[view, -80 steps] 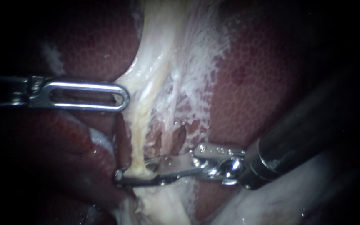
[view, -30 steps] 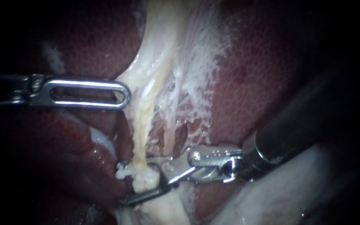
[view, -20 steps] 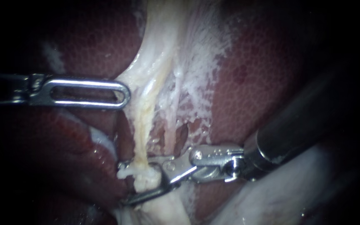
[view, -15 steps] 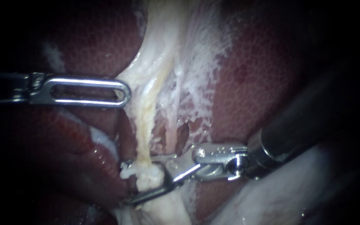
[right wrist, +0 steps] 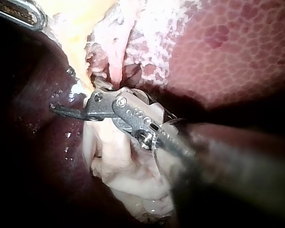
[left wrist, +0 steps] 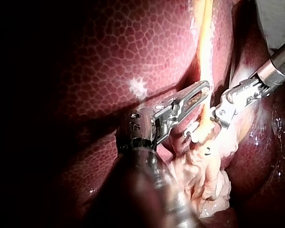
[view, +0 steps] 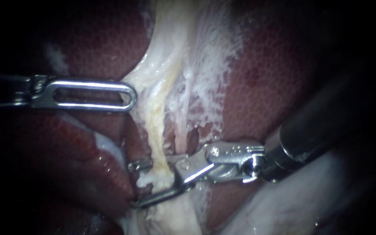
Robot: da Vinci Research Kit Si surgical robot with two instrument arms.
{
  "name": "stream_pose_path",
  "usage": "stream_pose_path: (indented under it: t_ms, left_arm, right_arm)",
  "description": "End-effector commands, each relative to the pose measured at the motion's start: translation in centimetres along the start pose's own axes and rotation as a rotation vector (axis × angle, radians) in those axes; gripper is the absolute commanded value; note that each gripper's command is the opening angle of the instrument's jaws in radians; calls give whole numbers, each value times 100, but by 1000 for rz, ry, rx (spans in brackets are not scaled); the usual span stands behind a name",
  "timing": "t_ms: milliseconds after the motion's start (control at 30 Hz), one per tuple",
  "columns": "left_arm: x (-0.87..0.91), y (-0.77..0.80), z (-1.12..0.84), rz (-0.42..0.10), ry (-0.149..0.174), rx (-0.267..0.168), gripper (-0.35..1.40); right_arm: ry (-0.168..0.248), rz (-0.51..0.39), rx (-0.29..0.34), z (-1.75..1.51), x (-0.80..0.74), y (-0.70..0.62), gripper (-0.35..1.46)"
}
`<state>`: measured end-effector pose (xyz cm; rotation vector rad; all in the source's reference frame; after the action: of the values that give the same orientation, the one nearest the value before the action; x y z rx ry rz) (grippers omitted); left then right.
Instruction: Going back first clip left tube
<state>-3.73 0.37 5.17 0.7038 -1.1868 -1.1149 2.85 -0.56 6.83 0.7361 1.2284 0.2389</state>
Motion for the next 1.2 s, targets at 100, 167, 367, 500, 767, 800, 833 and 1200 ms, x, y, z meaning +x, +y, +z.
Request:
stream_pose_path:
  t_ms: [100, 167, 367, 500, 767, 800, 833, 1200]
  left_arm:
    - [0, 0, 0, 0, 0, 1, -35]
    - [0, 0, 0, 0, 0, 1, -35]
    - [0, 0, 0, 0, 0, 1, -35]
    - [0, 0, 0, 0, 0, 1, -35]
    - [0, 0, 0, 0, 1, 1, -35]
    - [0, 0, 0, 0, 1, 1, -35]
    - [0, 0, 0, 0, 1, 1, -35]
    - [2, 4, 0, 2, 1, 2, -35]
  right_arm:
    - [-1, 1, 0, -2, -1, 1, 60]
    - [0, 1, -3, -3, -2, 2, 60]
    - [2, -22, -23, -15, -4, 7, 60]
    - [5, -34, -38, -32, 0, 9, 60]
    - [11, -34, -67, -80, 14, 5, 60]
    - [12, -32, -67, -85, 16, 4, 60]
    - [12, -30, -72, -92, 17, 3, 60]
    - [12, -78, -65, -156, 28, -24, 60]
